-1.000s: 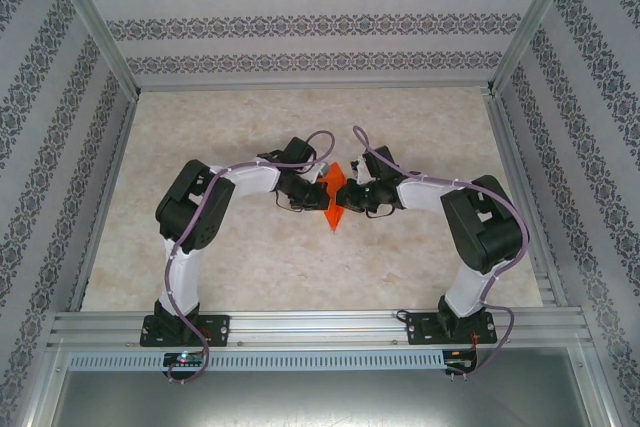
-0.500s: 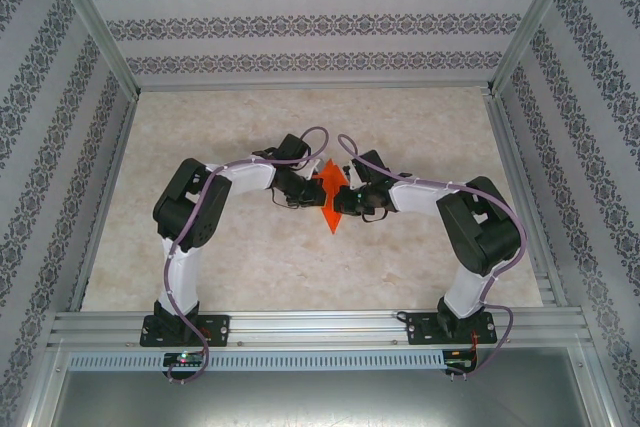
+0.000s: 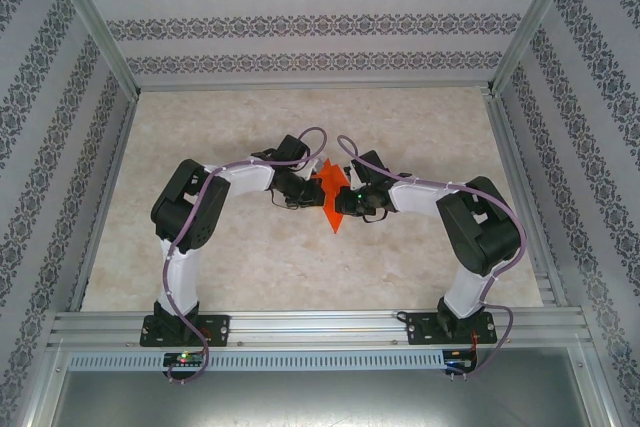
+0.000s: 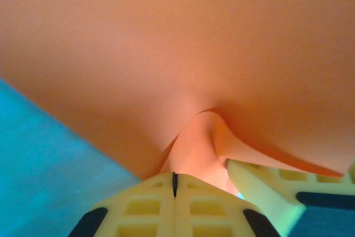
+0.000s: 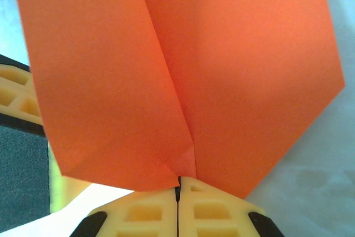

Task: Fold a paper plane with a square sheet of paper (pick it up from the middle)
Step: Fourth fold the wing at the center of the table.

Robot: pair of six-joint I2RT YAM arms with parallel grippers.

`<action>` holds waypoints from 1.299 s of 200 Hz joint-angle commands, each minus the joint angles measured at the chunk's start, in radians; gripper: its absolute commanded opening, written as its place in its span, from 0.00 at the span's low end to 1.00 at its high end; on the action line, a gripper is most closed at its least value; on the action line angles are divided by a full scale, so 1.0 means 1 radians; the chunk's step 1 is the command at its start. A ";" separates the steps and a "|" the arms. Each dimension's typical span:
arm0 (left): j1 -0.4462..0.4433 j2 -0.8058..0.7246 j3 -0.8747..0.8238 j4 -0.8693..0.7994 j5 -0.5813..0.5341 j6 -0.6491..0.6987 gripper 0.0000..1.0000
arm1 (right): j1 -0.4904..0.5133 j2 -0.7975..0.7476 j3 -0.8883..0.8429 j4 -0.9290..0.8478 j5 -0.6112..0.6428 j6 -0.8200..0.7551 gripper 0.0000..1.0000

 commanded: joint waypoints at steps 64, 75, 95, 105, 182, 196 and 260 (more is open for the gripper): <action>0.008 0.027 0.014 -0.029 -0.022 0.030 0.00 | 0.012 -0.009 0.018 0.040 -0.080 0.026 0.07; 0.007 0.036 0.014 -0.028 -0.023 0.032 0.00 | 0.013 -0.009 0.021 0.044 -0.088 0.031 0.07; 0.005 0.050 0.016 -0.027 -0.022 0.035 0.00 | 0.014 -0.001 0.027 0.041 -0.103 0.032 0.07; 0.004 0.053 0.017 -0.027 -0.023 0.038 0.00 | 0.013 0.000 0.027 0.043 -0.105 0.033 0.07; 0.002 0.060 0.022 -0.034 -0.022 0.048 0.00 | 0.007 0.047 0.028 0.124 -0.177 0.110 0.07; 0.002 0.060 0.019 -0.031 -0.022 0.049 0.00 | 0.005 0.058 0.027 0.131 -0.185 0.118 0.07; 0.005 0.053 0.013 -0.010 -0.002 0.041 0.00 | -0.004 0.087 0.003 0.184 -0.211 0.165 0.06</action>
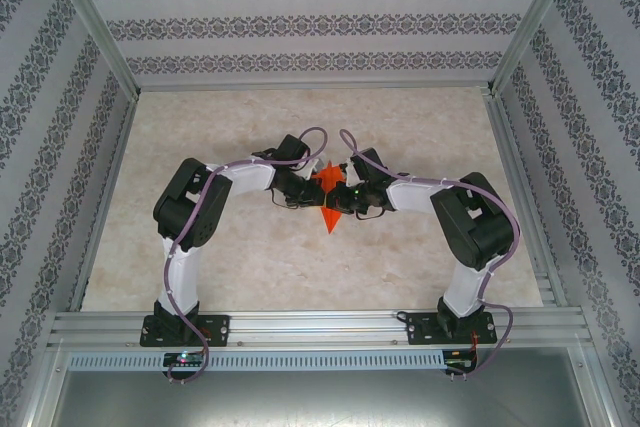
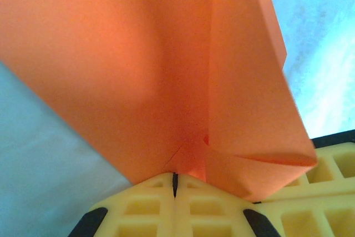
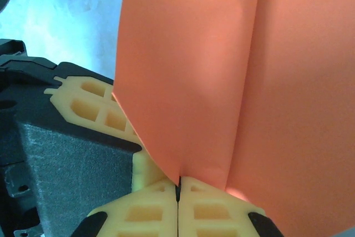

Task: Fold a paper plane with a square sheet of paper (pick it up from the middle)
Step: Fourth fold the wing at the center of the table.

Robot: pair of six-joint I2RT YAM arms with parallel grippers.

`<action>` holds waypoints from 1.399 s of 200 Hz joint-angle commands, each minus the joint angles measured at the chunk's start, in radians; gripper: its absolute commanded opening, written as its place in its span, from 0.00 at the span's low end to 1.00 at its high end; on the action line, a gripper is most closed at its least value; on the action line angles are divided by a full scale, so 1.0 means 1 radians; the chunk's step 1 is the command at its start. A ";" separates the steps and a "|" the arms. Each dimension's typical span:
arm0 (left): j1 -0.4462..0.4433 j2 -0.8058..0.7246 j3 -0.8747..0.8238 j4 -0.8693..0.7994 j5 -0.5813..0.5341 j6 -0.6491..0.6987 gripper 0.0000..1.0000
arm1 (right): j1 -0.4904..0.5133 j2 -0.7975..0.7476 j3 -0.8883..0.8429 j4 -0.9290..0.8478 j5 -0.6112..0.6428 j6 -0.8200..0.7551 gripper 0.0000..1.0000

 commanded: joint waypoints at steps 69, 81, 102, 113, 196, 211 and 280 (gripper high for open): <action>0.016 0.010 -0.008 0.033 0.048 -0.013 0.00 | -0.029 0.064 -0.094 0.251 -0.087 0.169 0.04; 0.019 0.009 -0.014 0.047 0.053 -0.023 0.00 | -0.032 0.070 -0.101 0.264 -0.090 0.177 0.04; 0.024 0.005 -0.014 0.054 0.058 -0.031 0.00 | -0.037 0.072 -0.112 0.273 -0.091 0.179 0.04; 0.026 0.002 -0.014 0.058 0.062 -0.036 0.00 | -0.038 0.072 -0.115 0.275 -0.091 0.179 0.05; 0.031 -0.065 -0.002 0.026 0.016 -0.039 0.11 | -0.048 0.060 -0.128 0.308 -0.108 0.162 0.05; 0.032 -0.081 -0.007 0.031 0.012 -0.048 0.18 | -0.050 0.052 -0.134 0.316 -0.110 0.152 0.06; 0.032 -0.122 -0.053 0.105 -0.013 -0.106 0.40 | -0.053 0.031 -0.147 0.334 -0.117 0.117 0.10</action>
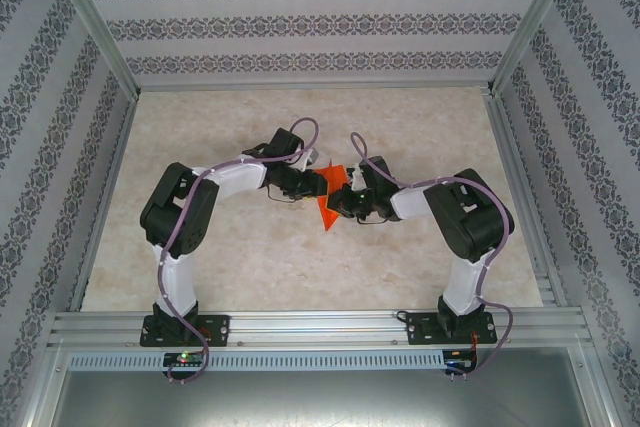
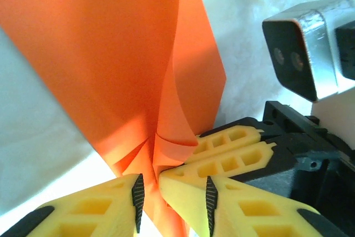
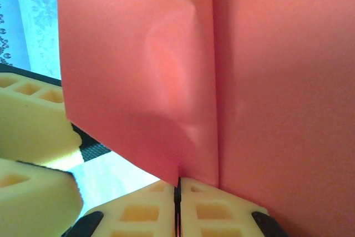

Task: Fold a paper plane with a square sheet of paper (pick it up from the middle)
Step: Fourth fold the wing at the center of the table.

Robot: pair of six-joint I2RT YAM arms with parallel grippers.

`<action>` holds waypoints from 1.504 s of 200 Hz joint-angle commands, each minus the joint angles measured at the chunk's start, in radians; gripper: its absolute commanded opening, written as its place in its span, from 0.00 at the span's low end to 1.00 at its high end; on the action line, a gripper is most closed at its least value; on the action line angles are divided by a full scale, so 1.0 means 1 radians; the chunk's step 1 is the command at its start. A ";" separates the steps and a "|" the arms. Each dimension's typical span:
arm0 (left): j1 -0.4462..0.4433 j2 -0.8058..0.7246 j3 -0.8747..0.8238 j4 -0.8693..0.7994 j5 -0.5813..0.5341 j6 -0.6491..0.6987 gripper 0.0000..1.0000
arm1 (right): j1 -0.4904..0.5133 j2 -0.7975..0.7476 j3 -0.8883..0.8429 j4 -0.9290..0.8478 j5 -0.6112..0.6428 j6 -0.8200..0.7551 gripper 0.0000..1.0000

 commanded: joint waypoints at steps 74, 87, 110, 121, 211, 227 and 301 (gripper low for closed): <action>0.017 0.019 -0.010 0.115 0.021 -0.077 0.41 | -0.006 -0.049 -0.040 0.079 -0.038 -0.053 0.14; 0.019 0.029 -0.003 0.115 0.025 -0.081 0.41 | -0.007 -0.054 -0.040 0.075 -0.038 -0.058 0.14; 0.021 0.046 0.009 0.100 0.030 -0.075 0.40 | -0.007 -0.059 -0.038 0.072 -0.039 -0.063 0.14; 0.022 0.052 0.008 0.095 0.034 -0.073 0.38 | -0.007 -0.061 -0.038 0.070 -0.038 -0.066 0.14; 0.031 0.074 0.009 0.092 0.059 -0.064 0.20 | -0.009 -0.081 -0.040 0.035 -0.038 -0.095 0.16; 0.031 0.077 0.011 0.091 0.064 -0.064 0.16 | -0.010 -0.081 -0.041 0.035 -0.039 -0.097 0.16; 0.042 0.080 0.015 0.074 0.070 -0.048 0.07 | -0.001 -0.156 -0.052 -0.067 0.002 -0.151 0.19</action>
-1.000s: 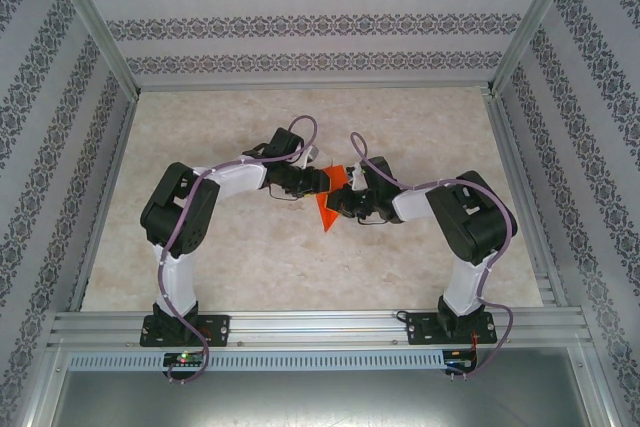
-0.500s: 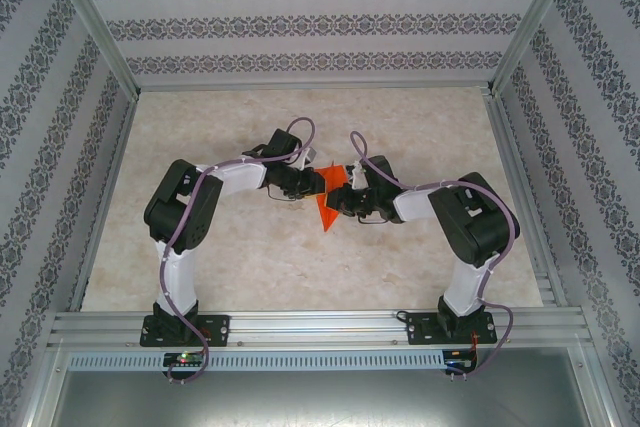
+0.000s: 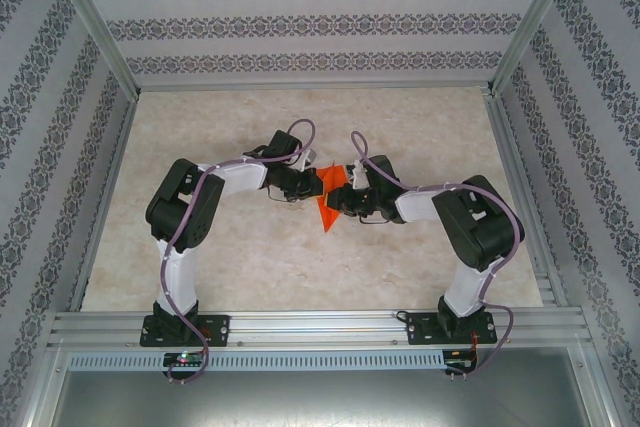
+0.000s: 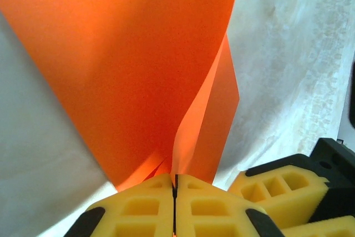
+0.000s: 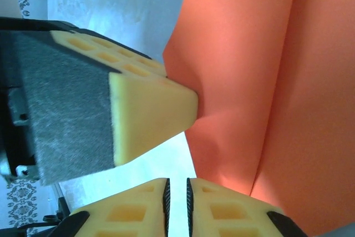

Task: Fold a paper plane with a square sheet of paper (pick it up from the middle)
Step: Fourth fold the wing at the center of the table.

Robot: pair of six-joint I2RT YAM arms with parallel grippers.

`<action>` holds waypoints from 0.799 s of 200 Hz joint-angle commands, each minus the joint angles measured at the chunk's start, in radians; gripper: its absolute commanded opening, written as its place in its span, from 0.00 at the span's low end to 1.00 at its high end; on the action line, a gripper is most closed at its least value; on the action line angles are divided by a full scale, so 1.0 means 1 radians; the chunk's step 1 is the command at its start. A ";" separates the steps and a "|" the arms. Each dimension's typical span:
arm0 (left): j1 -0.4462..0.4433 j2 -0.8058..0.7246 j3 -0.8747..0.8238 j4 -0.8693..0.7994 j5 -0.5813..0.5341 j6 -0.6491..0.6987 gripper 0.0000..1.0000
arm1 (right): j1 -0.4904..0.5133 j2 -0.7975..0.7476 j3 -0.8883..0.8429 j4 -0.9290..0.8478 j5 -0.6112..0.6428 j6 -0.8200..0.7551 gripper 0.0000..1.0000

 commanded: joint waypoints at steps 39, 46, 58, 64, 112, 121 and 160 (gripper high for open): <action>0.023 0.027 0.023 -0.007 0.026 0.027 0.04 | 0.037 -0.102 0.003 -0.201 0.104 -0.147 0.24; 0.023 0.027 0.025 -0.009 0.028 0.029 0.04 | 0.044 -0.105 0.005 -0.215 0.119 -0.156 0.24; 0.025 0.029 0.024 -0.013 0.028 0.034 0.04 | 0.060 -0.106 0.009 -0.238 0.139 -0.169 0.25; 0.026 0.029 0.024 -0.013 0.027 0.036 0.03 | 0.068 -0.107 0.013 -0.250 0.152 -0.177 0.25; 0.033 0.028 0.019 -0.022 0.027 0.045 0.02 | 0.122 -0.093 0.049 -0.338 0.254 -0.219 0.28; 0.035 0.030 0.020 -0.022 0.027 0.045 0.02 | 0.131 -0.086 0.057 -0.348 0.263 -0.228 0.28; 0.035 0.034 0.021 -0.026 0.031 0.048 0.01 | 0.152 -0.073 0.080 -0.374 0.293 -0.247 0.28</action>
